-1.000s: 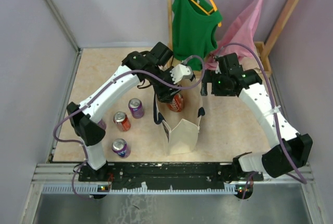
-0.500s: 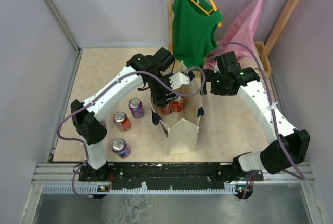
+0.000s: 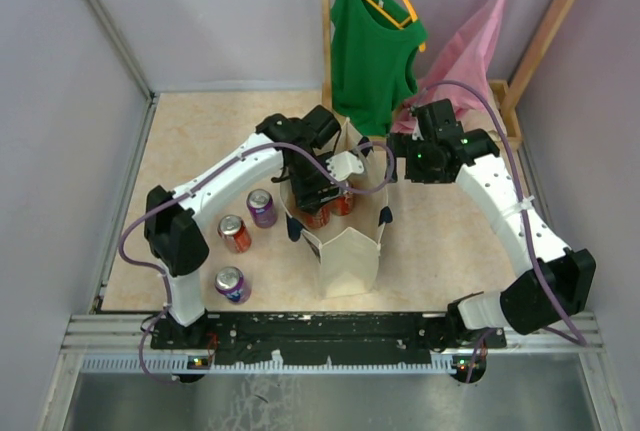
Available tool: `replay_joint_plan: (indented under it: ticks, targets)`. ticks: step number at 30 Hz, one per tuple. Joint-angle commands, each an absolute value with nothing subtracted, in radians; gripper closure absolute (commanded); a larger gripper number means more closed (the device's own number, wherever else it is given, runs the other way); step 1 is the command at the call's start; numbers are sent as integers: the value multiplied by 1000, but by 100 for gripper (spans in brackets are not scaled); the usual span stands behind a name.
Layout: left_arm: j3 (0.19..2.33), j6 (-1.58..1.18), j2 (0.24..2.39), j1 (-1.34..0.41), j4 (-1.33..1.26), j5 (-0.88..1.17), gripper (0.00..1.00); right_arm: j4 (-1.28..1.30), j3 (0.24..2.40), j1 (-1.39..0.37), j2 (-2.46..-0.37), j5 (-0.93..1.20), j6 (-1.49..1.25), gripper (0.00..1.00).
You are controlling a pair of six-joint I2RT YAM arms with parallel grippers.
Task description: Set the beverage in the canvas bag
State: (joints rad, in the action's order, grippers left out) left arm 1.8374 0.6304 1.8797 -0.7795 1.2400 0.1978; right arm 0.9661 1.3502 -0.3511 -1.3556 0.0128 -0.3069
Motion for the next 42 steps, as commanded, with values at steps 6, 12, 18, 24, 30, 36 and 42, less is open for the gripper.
replay_joint_plan:
  ticks: [6,12,18,24,30,36,42]
  targets:
    - [1815,537,1911,-784,1096,145,100,965,1405,-356,-1341,0,-291,1]
    - [1805,513,1940,-784,1087,134,100,976,1398,-356,-1325,-10,-293,1]
    - [1722,499,1926,-785,1040,117,100,981,1380,-356,-1302,-14,-303,1]
    - [1675,448,1925,-784,973,84,100,990,1377,-356,-1288,-15,-307,1]
    - [1667,397,1934,-789,922,13,100,994,1374,-356,-1279,-15,-307,1]
    - [1651,417,1936,-795,906,-58,100,1001,1369,-356,-1265,-15,-308,1]
    - [1647,426,1922,-800,932,-80,51,999,1352,-356,-1244,-14,-320,1]
